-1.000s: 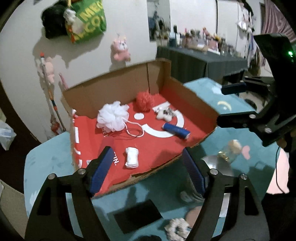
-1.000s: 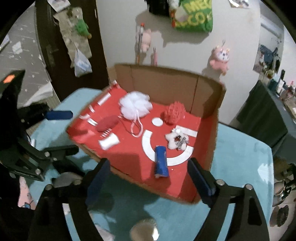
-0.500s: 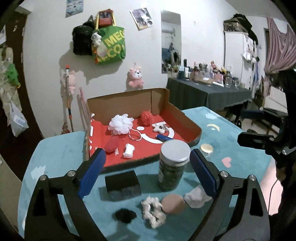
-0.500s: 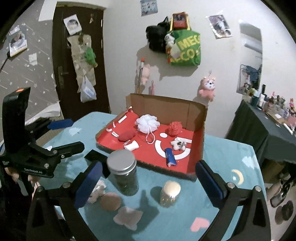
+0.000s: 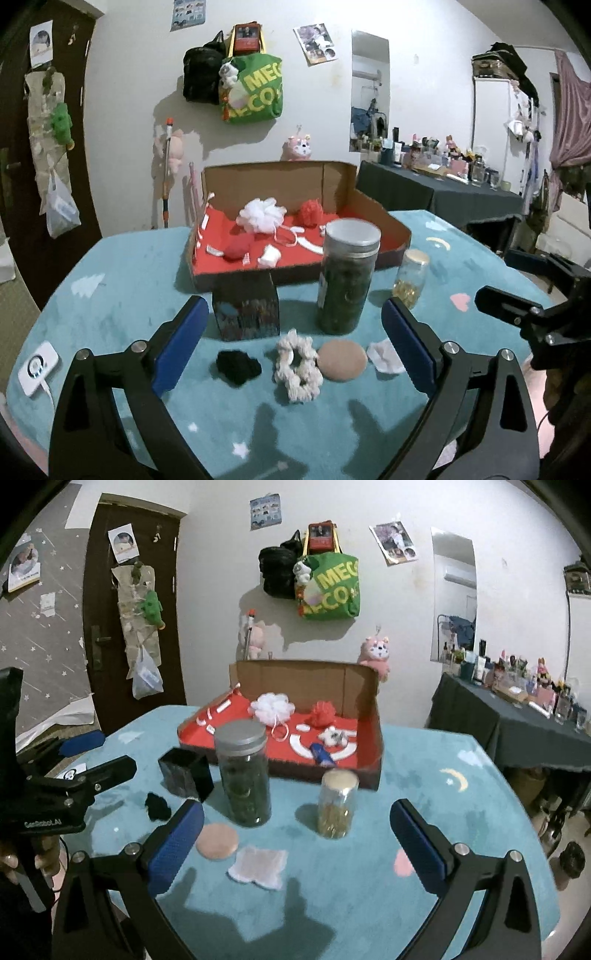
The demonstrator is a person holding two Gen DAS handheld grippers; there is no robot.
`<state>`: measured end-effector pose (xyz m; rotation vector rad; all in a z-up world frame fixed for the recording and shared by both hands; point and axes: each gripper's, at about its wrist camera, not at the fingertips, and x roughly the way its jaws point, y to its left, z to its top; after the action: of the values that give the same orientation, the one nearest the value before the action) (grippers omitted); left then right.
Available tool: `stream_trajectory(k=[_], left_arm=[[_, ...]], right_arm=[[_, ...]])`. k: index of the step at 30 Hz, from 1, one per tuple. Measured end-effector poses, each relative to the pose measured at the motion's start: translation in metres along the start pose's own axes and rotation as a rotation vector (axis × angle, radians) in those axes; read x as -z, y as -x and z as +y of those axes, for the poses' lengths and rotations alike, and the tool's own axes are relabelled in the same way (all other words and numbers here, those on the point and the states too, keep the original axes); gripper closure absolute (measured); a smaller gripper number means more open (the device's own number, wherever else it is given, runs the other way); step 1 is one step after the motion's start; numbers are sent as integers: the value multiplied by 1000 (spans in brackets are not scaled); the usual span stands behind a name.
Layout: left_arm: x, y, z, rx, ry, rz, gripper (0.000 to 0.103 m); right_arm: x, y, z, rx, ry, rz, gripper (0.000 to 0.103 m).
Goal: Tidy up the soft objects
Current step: 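Grasp the black fuzzy ball with the left tool while the right tool grasps the white cloth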
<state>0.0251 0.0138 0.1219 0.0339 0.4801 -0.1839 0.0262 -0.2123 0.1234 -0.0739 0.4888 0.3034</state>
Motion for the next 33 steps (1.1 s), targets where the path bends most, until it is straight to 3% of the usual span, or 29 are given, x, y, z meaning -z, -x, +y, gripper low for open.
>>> stream_trajectory(k=[13,25,28,30,32,33], left_arm=[[36,-34,19,-43,41,128,7],[49,-76,61,-90,71,252,8],[53,-87,63,-78,53,283,26],[56,-94,63,-50,53,313,52],[60,-98,62,-9,59,324,58],[60,-97,61,-7,54,319,68]], right_arm=[[46,-45,4,-14,-48,95,0],[62,-86,12,-47,-36,185,0],[64,-95,18,-50,-7,200,10],[67,-101,22,-56,15,215,27],[69,-105,26,-68,35,228,44],[70,-107,27,-79,44,234,51]])
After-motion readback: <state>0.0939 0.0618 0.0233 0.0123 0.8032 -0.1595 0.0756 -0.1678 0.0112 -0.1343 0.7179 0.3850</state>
